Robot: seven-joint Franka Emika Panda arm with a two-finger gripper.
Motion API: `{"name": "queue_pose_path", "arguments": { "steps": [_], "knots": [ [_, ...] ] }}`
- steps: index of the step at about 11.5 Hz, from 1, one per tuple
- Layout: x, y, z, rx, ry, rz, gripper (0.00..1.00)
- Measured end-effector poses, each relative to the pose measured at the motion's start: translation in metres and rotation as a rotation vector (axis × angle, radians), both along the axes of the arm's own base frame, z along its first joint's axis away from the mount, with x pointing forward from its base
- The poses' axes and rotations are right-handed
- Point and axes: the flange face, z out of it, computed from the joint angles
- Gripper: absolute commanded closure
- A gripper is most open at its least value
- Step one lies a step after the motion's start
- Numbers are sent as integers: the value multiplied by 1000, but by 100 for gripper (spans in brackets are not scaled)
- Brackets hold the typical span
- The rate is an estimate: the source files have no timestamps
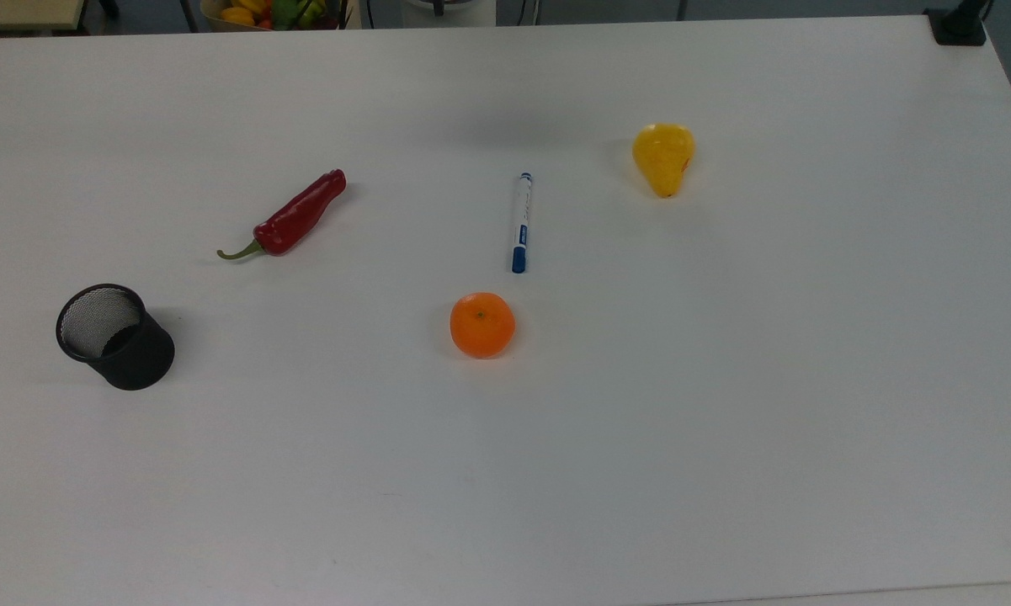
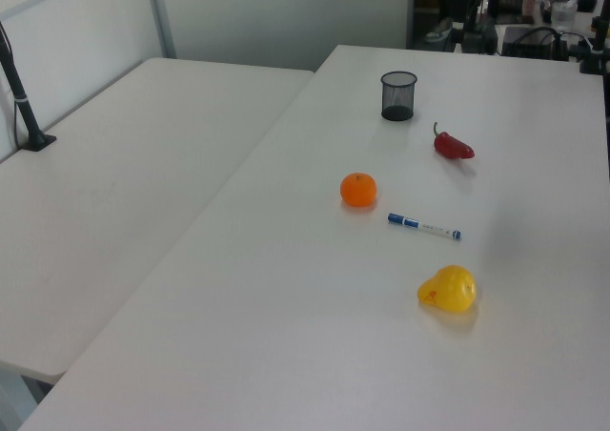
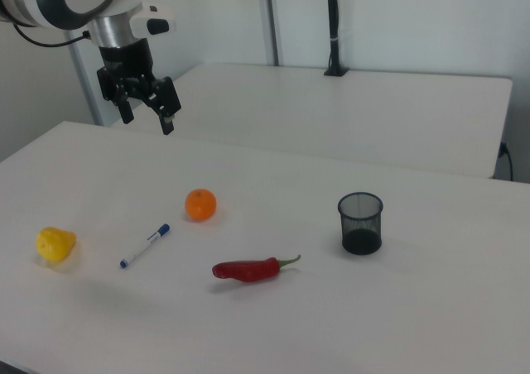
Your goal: Place marker
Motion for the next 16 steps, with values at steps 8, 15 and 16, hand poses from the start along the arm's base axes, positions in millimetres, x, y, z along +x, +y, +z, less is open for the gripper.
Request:
{"name": "queue_pose_path", "arguments": {
  "steps": [8, 15, 16],
  "knots": [
    [-1, 0, 1, 0, -2, 1, 0],
    [-2, 4, -11, -2, 28, 22, 0],
    [-2, 8, -19, -4, 43, 43, 0]
  ]
}}
